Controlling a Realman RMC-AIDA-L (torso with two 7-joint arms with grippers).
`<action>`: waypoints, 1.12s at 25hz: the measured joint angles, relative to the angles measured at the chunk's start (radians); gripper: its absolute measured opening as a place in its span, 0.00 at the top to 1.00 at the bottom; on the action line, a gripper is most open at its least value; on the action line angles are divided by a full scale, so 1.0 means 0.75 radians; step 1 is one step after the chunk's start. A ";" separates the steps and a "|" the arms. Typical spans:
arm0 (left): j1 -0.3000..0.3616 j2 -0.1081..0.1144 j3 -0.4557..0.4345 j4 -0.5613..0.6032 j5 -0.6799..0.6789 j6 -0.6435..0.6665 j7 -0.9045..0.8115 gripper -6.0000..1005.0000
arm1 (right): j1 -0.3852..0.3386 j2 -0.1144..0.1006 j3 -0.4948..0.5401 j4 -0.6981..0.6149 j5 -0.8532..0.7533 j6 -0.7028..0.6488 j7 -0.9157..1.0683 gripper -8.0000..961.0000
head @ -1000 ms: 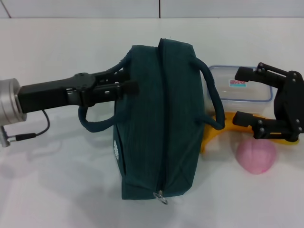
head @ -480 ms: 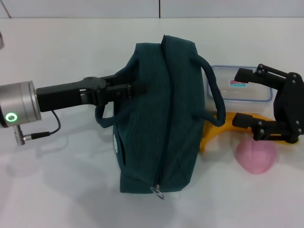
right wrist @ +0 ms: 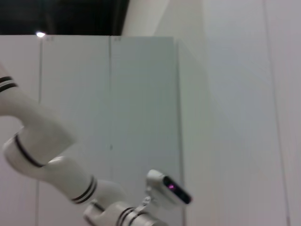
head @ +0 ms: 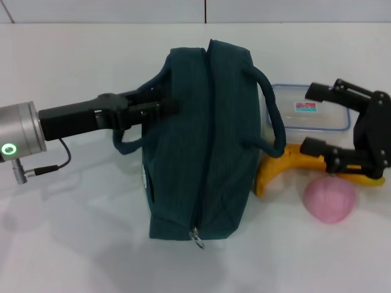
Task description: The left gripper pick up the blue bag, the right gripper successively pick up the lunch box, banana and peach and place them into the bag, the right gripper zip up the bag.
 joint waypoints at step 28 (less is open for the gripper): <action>0.018 0.001 0.000 0.093 -0.114 -0.020 0.194 0.87 | 0.052 0.060 0.133 0.627 0.728 0.485 -0.019 0.11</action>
